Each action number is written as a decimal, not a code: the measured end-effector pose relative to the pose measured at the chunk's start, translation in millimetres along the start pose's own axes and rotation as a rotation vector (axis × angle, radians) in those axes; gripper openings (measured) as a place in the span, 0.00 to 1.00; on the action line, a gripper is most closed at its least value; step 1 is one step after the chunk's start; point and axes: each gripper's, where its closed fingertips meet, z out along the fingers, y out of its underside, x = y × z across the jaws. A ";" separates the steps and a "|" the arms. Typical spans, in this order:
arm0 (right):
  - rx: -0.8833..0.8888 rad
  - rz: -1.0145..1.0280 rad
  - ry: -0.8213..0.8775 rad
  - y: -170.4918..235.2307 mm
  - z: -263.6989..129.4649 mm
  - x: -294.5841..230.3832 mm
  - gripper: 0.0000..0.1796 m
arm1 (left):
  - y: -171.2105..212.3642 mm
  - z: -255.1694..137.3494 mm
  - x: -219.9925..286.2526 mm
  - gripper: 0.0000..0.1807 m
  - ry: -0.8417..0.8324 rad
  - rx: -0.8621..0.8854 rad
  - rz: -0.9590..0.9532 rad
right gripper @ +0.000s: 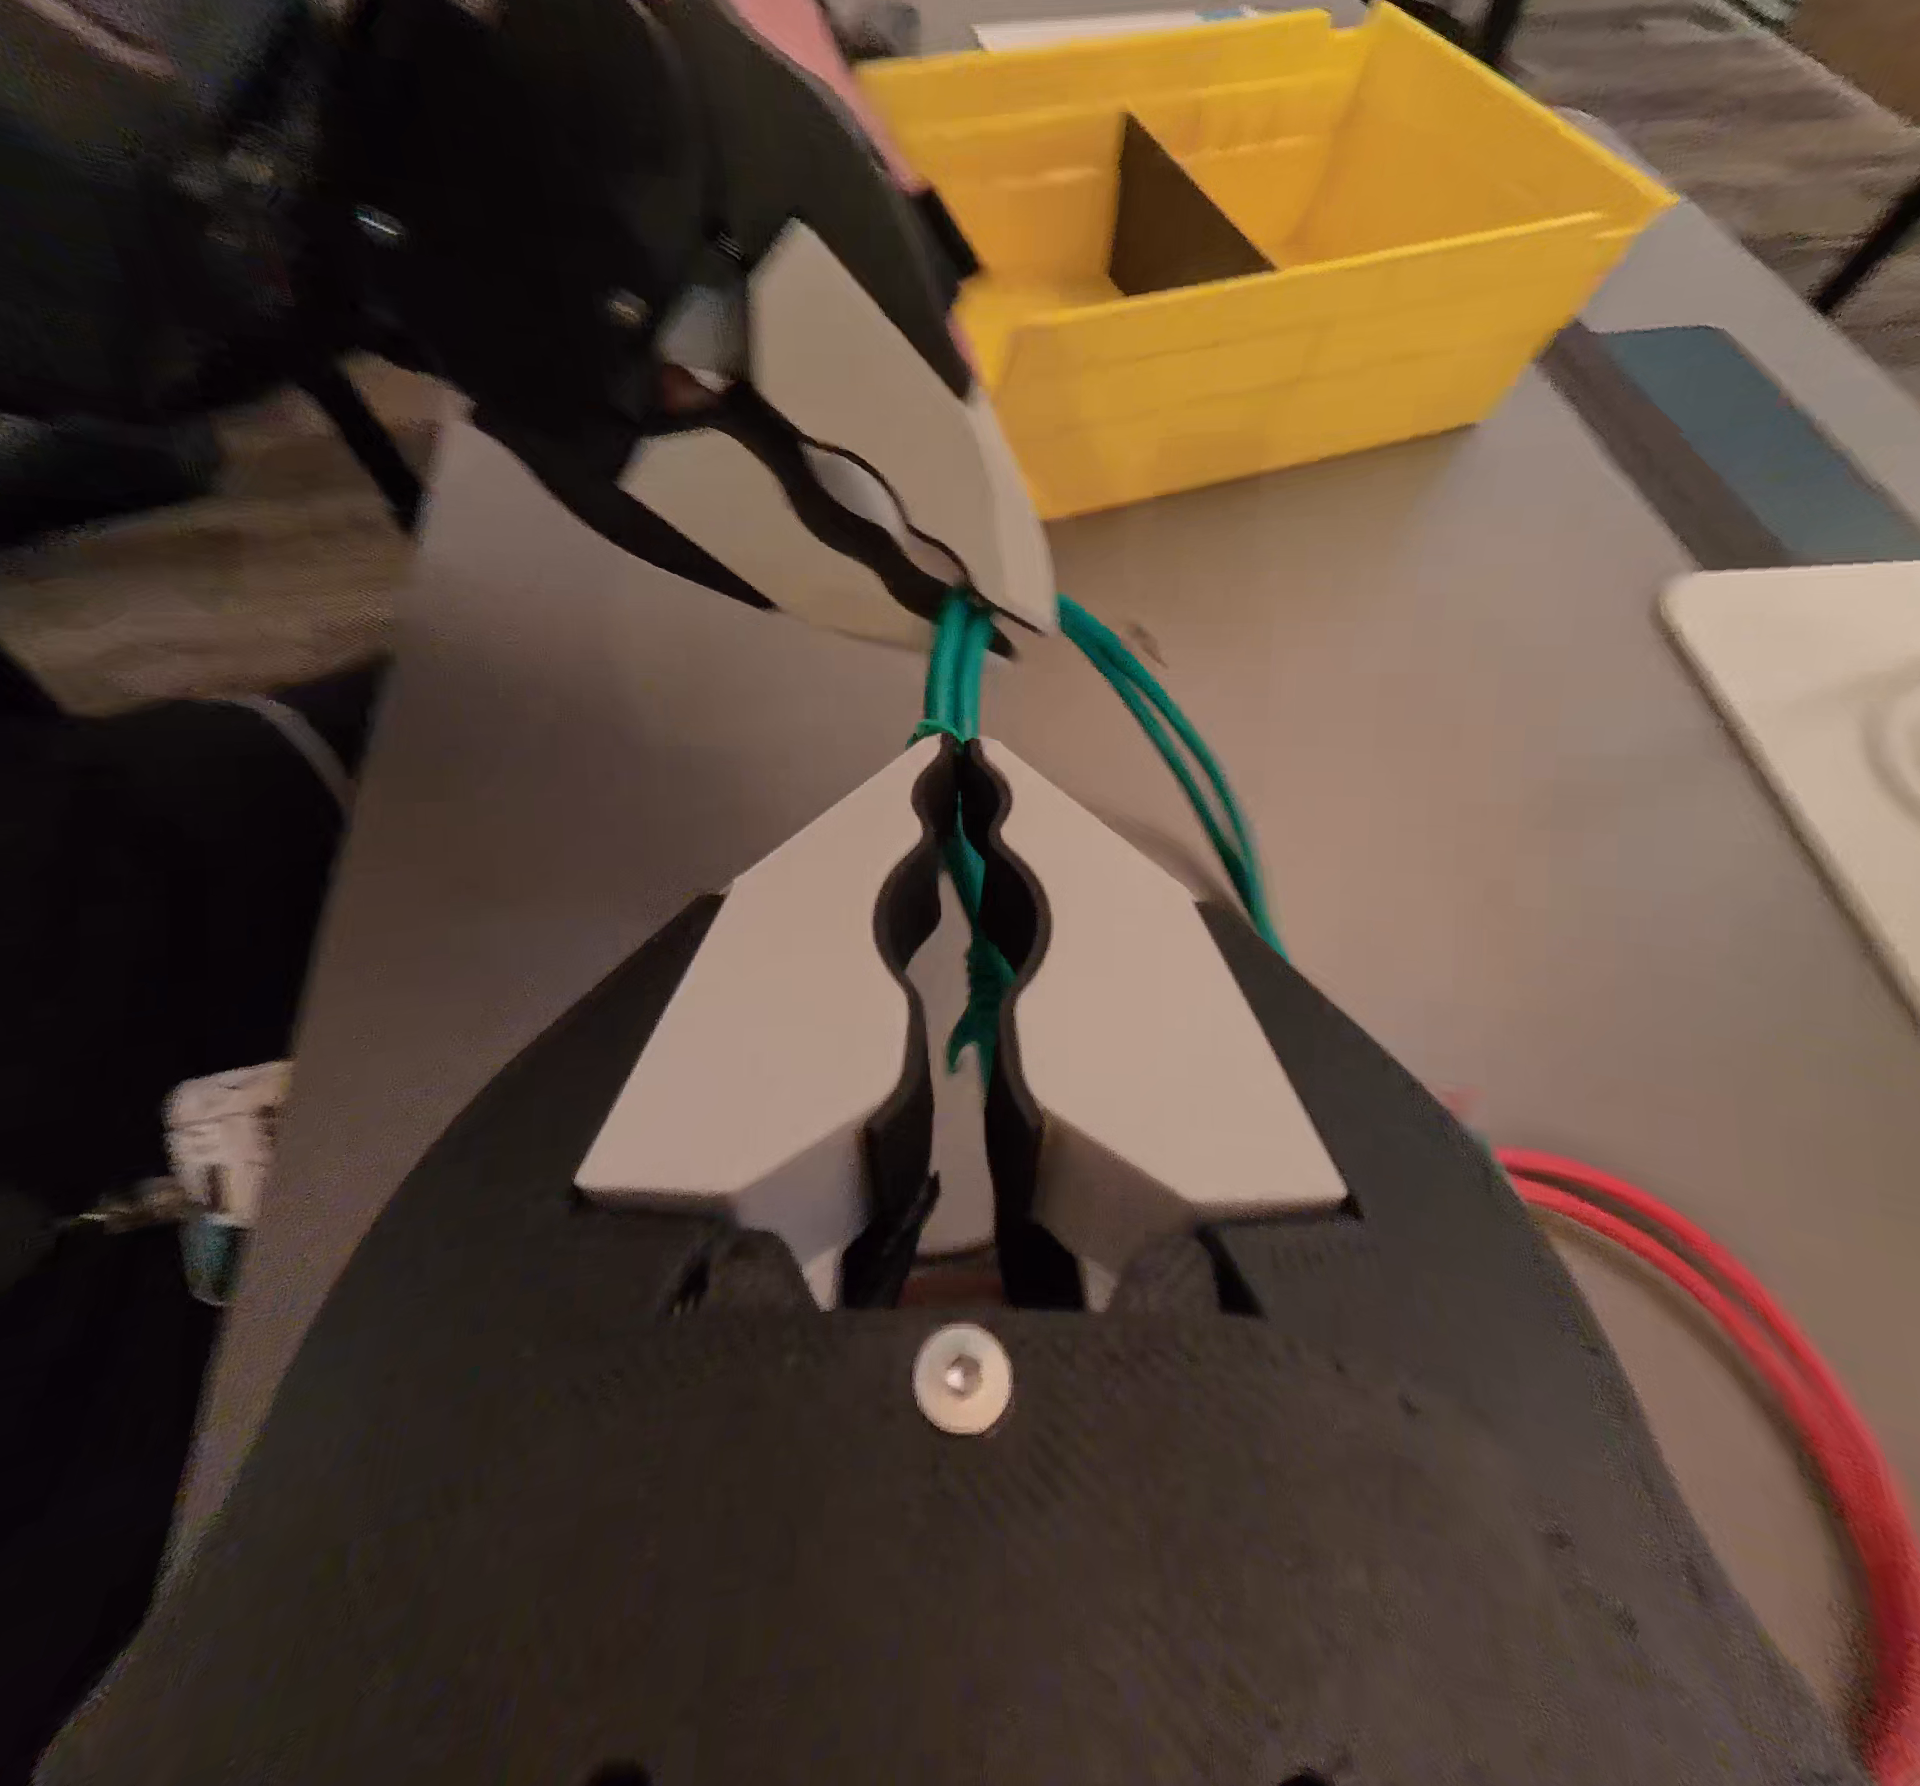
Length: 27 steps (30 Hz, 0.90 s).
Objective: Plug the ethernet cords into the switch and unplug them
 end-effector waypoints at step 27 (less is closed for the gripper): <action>0.185 0.107 -0.062 -41.5 1.5 19.8 0.00 | -111.1 -29.6 37.7 0.24 -0.018 0.443 -0.638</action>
